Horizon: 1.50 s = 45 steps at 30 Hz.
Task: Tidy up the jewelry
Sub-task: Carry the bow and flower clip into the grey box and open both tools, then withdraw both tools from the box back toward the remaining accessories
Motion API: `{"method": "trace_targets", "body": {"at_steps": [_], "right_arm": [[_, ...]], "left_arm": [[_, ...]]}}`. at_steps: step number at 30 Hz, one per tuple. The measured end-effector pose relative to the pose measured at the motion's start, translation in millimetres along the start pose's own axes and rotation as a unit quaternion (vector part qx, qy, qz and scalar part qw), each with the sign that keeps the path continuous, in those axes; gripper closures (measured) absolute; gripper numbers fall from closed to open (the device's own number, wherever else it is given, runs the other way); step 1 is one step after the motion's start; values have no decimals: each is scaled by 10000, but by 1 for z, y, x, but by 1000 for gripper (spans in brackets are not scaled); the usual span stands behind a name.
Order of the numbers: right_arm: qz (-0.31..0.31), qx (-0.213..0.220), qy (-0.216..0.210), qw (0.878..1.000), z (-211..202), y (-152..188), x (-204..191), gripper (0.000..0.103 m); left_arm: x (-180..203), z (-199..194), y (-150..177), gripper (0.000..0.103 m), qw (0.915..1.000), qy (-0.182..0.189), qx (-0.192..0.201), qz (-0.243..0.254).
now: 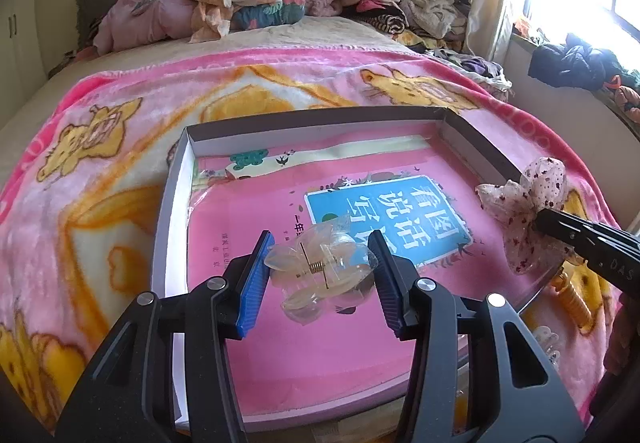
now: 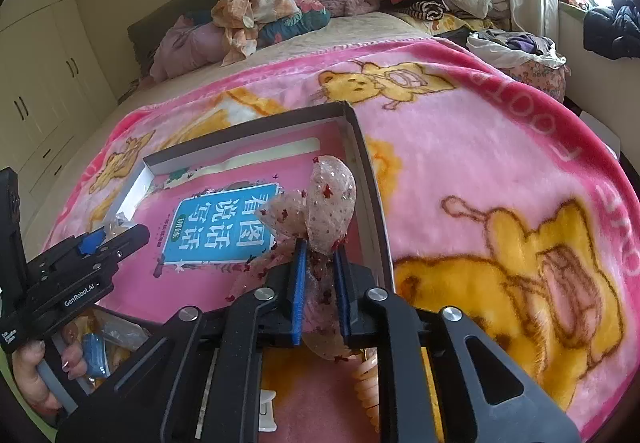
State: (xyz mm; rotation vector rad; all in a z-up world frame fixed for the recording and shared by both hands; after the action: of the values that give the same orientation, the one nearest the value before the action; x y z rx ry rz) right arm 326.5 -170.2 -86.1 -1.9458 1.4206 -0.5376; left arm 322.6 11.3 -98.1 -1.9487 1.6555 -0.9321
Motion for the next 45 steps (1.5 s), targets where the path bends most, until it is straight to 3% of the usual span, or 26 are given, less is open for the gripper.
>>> {"method": "trace_targets", "body": {"at_steps": [5,8,10,14,21,31,45], "right_arm": [[-27,38,16,10000,-3,2,1,79],[-27,156,30,9999,-10,3,0,63],[-32,228,35,9997,-14,4,-1,57],[-58,418,67,9991,-27,6,-4,41],[-129,633,108,9979,-45,9,-11,27],[-235,824,123,9962,-70,15,-19,23],[-322,944,27,9950,-101,36,-35,23]], "left_arm": [[-2,1,1,63,10000,-23,-15,-33],[-2,1,0,63,10000,-29,-4,-42],[-3,1,0,63,10000,-38,17,-62],[-3,-5,-1,53,9999,-17,121,-93],[-3,-18,0,43,9996,-2,251,-126],[-8,-59,0,17,9974,79,685,-220],[-16,-109,16,15,9935,173,1091,-257]]}}
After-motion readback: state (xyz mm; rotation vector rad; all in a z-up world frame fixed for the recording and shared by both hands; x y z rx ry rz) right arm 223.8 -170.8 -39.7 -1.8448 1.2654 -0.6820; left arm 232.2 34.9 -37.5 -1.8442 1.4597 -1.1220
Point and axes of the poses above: each gripper's, at about its wrist camera, not at the fingertips, and z roughly the way its jaws point, x to its right, y to its underside, the point moved 7 cm from there along z, roughly the way its jaws point, and after that the axes turned 12 degrees about -z, right-handed, at the moved point
